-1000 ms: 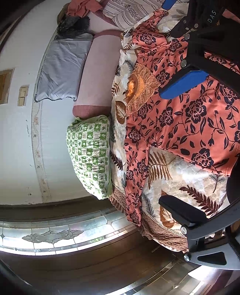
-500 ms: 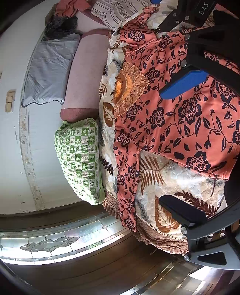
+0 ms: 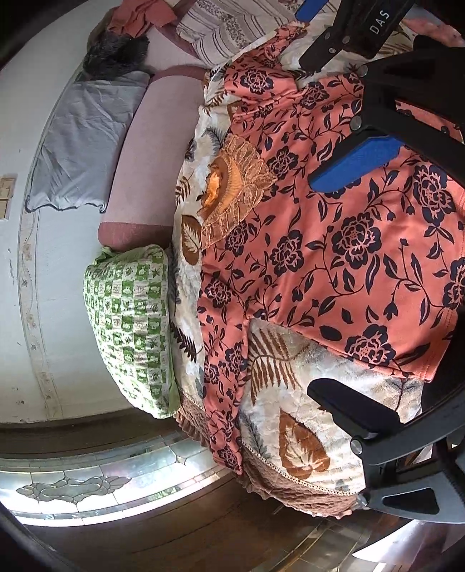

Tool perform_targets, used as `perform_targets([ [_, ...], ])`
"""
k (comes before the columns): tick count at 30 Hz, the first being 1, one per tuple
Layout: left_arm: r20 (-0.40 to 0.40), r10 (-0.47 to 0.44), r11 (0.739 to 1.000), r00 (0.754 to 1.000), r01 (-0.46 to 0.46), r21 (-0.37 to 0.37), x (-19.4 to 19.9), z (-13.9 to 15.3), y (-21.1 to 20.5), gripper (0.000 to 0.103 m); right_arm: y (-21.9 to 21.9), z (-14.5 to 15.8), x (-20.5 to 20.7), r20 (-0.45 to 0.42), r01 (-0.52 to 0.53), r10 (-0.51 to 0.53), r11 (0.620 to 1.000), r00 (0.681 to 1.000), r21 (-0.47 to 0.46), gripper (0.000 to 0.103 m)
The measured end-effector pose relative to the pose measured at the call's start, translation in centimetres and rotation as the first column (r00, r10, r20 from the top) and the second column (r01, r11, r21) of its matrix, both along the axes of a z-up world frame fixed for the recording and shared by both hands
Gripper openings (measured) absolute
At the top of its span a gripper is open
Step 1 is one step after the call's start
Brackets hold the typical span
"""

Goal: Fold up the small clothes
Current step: 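Move both tools over the salmon rose-print shirt toward its sleeve, then grasp the shirt sleeve edge with the right tool and lift it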

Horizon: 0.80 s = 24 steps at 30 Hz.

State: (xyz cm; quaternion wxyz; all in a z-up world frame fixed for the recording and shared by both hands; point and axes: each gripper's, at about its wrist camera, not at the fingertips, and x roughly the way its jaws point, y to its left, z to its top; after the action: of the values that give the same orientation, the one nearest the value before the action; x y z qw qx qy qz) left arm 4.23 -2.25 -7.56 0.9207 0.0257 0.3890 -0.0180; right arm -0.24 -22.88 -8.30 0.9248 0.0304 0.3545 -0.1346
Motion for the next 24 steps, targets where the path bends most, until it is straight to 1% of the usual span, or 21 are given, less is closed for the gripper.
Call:
perform_targets([
  [1,-0.001,0.008,1.0,1.0,-0.008,0.029,0.2,-0.1,-0.3,0.103,-0.7,-0.2,0.1,0.001,0.006,-0.006,1.0,1.0,0.015,0.103],
  [3,0.023,-0.007,0.998,1.0,0.006,0.068,0.5,-0.5,-0.6,0.103,-2.6,-0.7,0.1,0.01,0.03,-0.031,0.998,0.999,0.052,0.103],
  [5,0.063,-0.058,0.995,0.996,0.052,0.085,0.7,-0.7,-1.0,0.103,-5.4,-1.4,0.2,0.028,0.046,-0.049,0.993,0.998,0.106,0.103],
  [7,0.11,-0.087,0.987,0.99,0.07,0.147,1.7,-0.9,-2.0,0.103,-9.1,-2.4,0.2,0.047,0.086,-0.096,0.979,0.994,0.185,0.103],
  [8,0.121,-0.097,0.982,0.988,0.075,0.175,2.5,-1.1,-2.7,0.103,-11.2,-3.1,0.2,0.059,0.106,-0.123,0.966,0.991,0.236,0.103],
  [9,0.12,-0.111,0.979,0.987,0.087,0.186,3.7,-1.4,-3.4,0.103,-13.4,-3.9,0.2,0.066,0.131,-0.157,0.948,0.985,0.289,0.103],
  [11,0.093,-0.136,0.978,0.986,0.119,0.172,6.3,-2.4,-4.7,0.103,-18.0,-5.6,0.2,0.073,0.186,-0.232,0.903,0.97,0.388,0.103],
  [12,0.065,-0.15,0.979,0.986,0.139,0.152,7.6,-3.2,-5.3,0.103,-20.4,-6.5,0.2,0.07,0.216,-0.272,0.874,0.96,0.436,0.103],
  [14,-0.008,-0.166,0.982,0.986,0.166,0.09,10.6,-5.2,-6.6,0.103,-24.9,-8.4,0.2,0.067,0.25,-0.337,0.804,0.939,0.54,0.103],
  [16,-0.068,-0.165,0.985,0.984,0.168,0.031,13.0,-7.6,-7.8,0.103,-29.5,-10.2,0.0,0.064,0.282,-0.421,0.704,0.905,0.652,0.103],
  [18,-0.108,-0.148,0.989,0.983,0.149,0.004,15.1,-9.7,-8.7,0.103,-33.6,-11.9,0.1,0.055,0.288,-0.492,0.593,0.869,0.752,0.103],
  [21,-0.117,-0.118,0.993,0.986,0.117,-0.015,16.7,-12.0,-9.1,0.103,-38.4,-14.0,1.1,0.011,0.318,-0.579,0.462,0.815,0.828,0.101],
  [23,-0.119,-0.119,0.993,0.986,0.117,-0.023,17.2,-13.1,-8.8,0.103,-41.0,-15.1,1.9,-0.023,0.333,-0.624,0.386,0.781,0.86,0.097],
  [24,-0.124,-0.116,0.993,0.986,0.115,-0.018,17.5,-13.7,-8.7,0.103,-42.2,-15.9,2.4,-0.054,0.351,-0.642,0.345,0.765,0.87,0.095],
])
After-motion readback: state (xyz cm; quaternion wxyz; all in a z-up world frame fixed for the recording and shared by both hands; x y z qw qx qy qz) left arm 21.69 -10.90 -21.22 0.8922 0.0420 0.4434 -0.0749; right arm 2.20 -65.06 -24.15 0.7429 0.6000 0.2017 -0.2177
